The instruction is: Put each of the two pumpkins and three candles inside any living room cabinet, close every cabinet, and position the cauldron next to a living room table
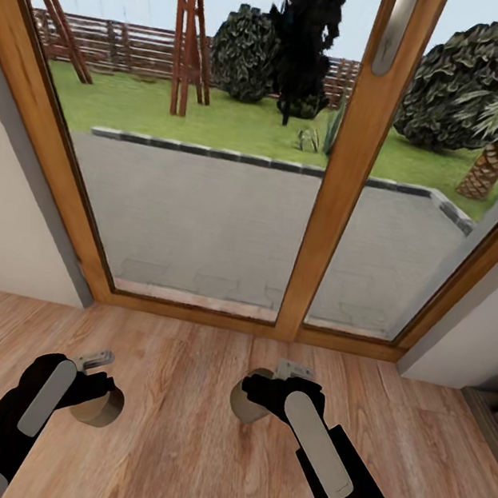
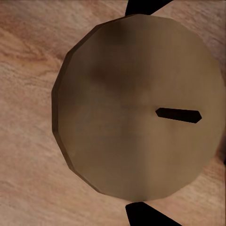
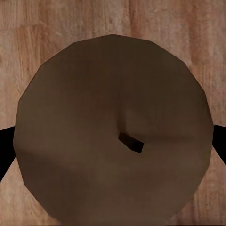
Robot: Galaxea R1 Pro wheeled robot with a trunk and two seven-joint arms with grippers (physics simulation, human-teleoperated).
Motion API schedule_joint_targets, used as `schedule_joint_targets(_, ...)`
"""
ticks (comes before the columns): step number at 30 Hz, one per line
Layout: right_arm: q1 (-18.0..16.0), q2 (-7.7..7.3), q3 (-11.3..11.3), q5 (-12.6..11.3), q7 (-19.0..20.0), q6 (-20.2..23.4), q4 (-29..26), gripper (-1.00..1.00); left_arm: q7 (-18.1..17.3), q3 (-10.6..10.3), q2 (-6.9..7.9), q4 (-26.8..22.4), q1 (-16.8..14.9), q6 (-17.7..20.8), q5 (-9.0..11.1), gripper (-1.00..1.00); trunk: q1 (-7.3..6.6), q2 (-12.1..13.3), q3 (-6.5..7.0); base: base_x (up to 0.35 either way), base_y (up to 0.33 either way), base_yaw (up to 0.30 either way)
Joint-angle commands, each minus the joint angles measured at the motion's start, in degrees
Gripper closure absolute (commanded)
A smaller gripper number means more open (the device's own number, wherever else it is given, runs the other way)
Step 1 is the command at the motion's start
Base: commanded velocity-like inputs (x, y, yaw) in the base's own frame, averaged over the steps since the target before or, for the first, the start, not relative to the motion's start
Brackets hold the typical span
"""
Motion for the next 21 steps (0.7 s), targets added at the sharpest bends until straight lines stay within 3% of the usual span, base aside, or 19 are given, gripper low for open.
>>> schedule_joint_targets(1,-0.1,-0.04,0.1,-0.7,-0.2,-0.1,0.0,1.0,0.5,0.0,0.02,-0.1,0.0,0.2,0.6,1.0,-0.24,0.4,0.04,0.0,0.0,0.0)
schedule_joint_targets(11,-0.1,-0.04,0.1,-0.7,0.2,-0.2,-0.1,1.0,0.5,0.0,0.06,0.0,0.0,0.1,0.6,1.0,-2.43,4.4,0.89,0.0,0.0,0.0)
schedule_joint_targets(21,-0.1,-0.04,0.1,-0.7,0.3,-0.2,0.1,1.0,0.5,0.0,0.06,0.0,0.0,0.2,0.6,1.0,-4.63,8.4,2.63,0.0,0.0,0.0)
